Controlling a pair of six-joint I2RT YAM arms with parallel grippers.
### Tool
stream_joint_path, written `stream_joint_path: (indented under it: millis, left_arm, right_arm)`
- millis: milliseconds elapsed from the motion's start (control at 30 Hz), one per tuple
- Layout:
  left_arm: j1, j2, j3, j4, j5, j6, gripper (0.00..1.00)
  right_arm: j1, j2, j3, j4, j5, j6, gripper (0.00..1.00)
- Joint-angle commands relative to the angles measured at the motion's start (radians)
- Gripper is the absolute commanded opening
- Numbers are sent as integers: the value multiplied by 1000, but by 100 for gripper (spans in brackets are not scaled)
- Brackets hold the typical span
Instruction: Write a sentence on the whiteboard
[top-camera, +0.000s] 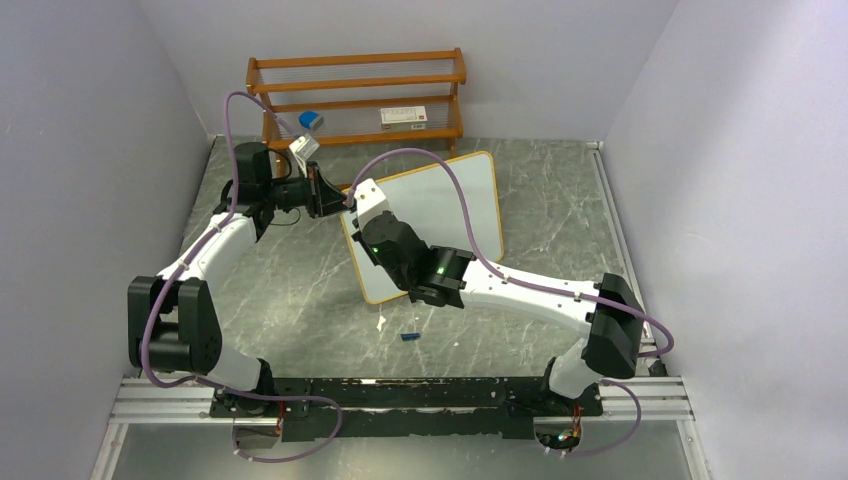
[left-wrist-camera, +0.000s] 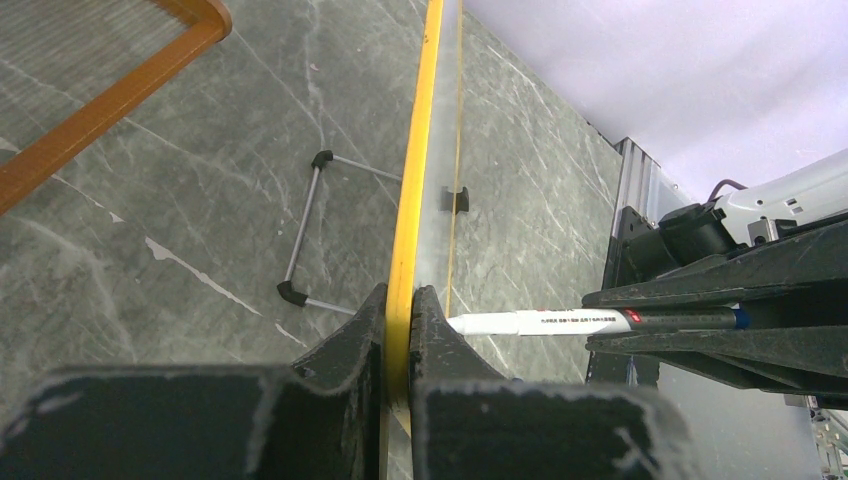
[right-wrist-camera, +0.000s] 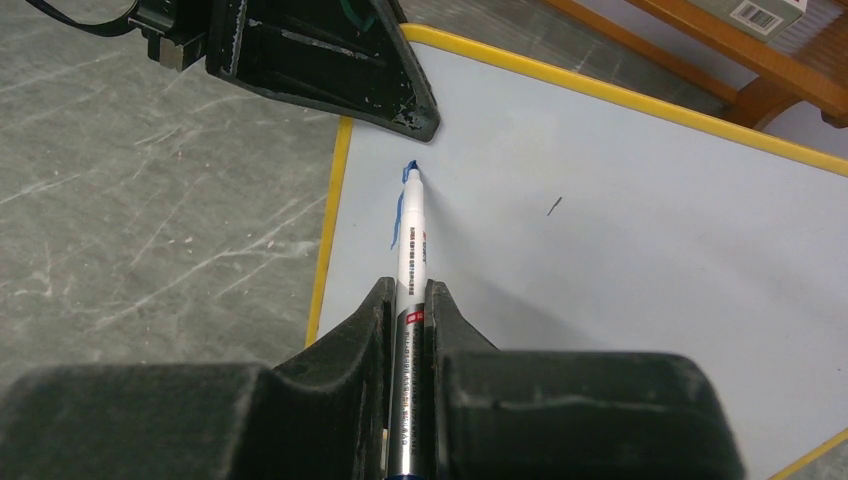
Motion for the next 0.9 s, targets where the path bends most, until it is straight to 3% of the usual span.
stream_joint_path:
  millis: [0, 867]
  left_arm:
    - [-24, 44, -23, -95, -113, 129, 5]
    - [-24, 47, -20, -98, -114, 129, 5]
  right_arm:
    - [-9, 17, 31, 2, 23, -2, 0]
    - [-14, -19, -29, -112, 37, 61, 0]
